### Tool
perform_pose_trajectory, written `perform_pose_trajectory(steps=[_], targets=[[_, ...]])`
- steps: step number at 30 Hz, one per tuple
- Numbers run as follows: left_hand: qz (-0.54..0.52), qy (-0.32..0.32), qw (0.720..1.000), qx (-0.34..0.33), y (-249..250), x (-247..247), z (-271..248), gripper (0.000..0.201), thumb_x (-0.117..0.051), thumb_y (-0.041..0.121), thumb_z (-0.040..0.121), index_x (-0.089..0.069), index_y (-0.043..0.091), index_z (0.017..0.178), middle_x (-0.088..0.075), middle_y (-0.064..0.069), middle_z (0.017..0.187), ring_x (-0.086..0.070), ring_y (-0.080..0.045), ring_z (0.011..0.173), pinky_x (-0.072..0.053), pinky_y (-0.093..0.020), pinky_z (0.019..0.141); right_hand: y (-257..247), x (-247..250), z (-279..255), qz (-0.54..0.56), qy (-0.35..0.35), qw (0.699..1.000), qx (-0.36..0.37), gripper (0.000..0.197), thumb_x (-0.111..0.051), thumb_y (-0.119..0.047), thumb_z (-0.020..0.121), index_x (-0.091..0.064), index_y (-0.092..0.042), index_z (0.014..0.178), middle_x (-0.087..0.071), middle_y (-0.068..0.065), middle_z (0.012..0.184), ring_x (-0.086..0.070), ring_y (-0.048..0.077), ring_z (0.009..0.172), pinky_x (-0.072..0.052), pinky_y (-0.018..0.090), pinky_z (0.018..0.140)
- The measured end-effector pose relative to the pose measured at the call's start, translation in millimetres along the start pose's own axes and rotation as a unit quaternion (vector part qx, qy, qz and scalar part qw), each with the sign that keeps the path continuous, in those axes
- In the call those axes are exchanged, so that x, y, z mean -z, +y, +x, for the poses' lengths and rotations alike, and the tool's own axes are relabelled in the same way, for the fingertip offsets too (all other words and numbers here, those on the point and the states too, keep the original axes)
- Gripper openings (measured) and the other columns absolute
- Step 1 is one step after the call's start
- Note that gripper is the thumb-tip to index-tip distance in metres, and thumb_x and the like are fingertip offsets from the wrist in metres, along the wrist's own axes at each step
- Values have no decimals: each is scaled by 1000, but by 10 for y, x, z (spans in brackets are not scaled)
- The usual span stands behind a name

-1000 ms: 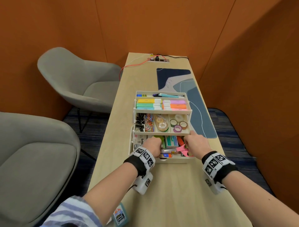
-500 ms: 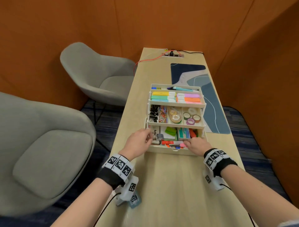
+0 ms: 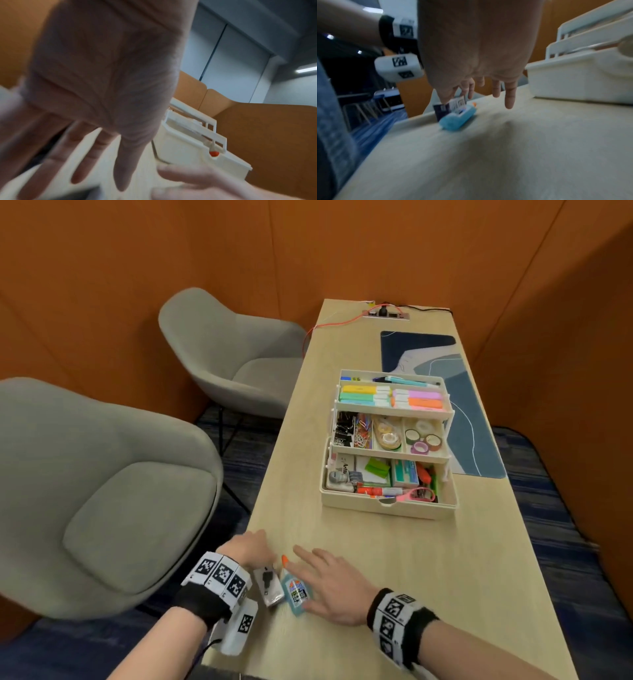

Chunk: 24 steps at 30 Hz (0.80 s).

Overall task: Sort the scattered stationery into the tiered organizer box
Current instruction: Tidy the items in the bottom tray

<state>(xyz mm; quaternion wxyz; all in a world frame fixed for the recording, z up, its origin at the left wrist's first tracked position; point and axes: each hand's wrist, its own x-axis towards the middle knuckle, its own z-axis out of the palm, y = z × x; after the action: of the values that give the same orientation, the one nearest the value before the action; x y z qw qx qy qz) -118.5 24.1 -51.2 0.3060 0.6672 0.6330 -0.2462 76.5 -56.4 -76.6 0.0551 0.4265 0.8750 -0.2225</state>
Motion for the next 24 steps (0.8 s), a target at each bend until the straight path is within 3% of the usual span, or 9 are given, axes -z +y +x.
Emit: perform_pose_trajectory(steps=[2,4,6,11,13,15,17,20,24], targets=[[-28,-34,999,21,36,-121,11,59,-49,50,90,-40,8,131,-53,-9,132,-56,-23,111,-46,-31,86,5,-149,28,-34,-15,999,4,68,-41,-52,92,-7,-30,147,-4,5,158,-19,34,139,-29,49,106],[-73,-32,996,39,68,-230,62,71,-53,55,87,-36,6,135,-53,-9,133,-56,-21,113,-45,-28,84,55,-215,14,-63,-2,998,-2,67,-41,-50,90,-13,-25,146,-16,12,154,-28,35,134,-33,48,102],[-112,-17,992,54,83,-299,125,74,-61,49,84,-33,5,137,-54,-10,131,-56,-22,115,-46,-28,87,124,-216,-47,-62,11,998,-22,67,-43,-48,89,-18,-18,143,-23,15,150,-35,34,129,-36,46,100],[-126,-38,991,22,206,-188,154,58,-64,36,85,-38,7,128,-56,-9,124,-59,-23,109,-48,-27,77,356,-178,-299,-18,40,994,-102,67,-41,-52,83,-29,-13,136,-26,14,148,-38,30,126,-36,41,105],[-131,-47,990,-12,286,-79,140,43,-62,33,86,-43,9,118,-59,-8,119,-62,-22,105,-49,-26,73,433,-163,-384,-3,67,987,-146,64,-37,-62,81,-40,-14,123,-42,10,131,-46,26,111,-39,39,98],[-165,-54,983,-53,365,52,143,32,-62,31,87,-46,13,107,-63,-5,105,-66,-21,95,-53,-25,64,491,-165,-440,7,88,978,-191,62,-36,-64,81,-44,-14,117,-49,4,114,-49,25,101,-41,35,89],[-224,-66,966,-107,469,219,123,28,-65,28,87,-46,15,102,-65,-4,93,-69,-22,85,-56,-25,56,542,-205,-468,36,97,968,-228,54,-42,-52,84,-41,-15,123,-48,3,115,-48,24,104,-40,32,87],[-304,-40,927,-217,672,490,77,31,-69,21,85,-47,16,105,-63,-3,93,-69,-19,79,-55,-23,58,606,-274,-482,112,116,953,-255,51,-48,-23,85,-34,-19,134,-41,1,121,-44,21,108,-38,26,91],[-381,130,859,-318,1019,707,56,46,-75,17,79,-47,19,115,-59,6,101,-64,-3,82,-54,-18,66,645,-299,-516,147,134,945,-260,59,-50,-13,85,-28,-24,139,-38,0,118,-42,19,106,-38,24,92]])
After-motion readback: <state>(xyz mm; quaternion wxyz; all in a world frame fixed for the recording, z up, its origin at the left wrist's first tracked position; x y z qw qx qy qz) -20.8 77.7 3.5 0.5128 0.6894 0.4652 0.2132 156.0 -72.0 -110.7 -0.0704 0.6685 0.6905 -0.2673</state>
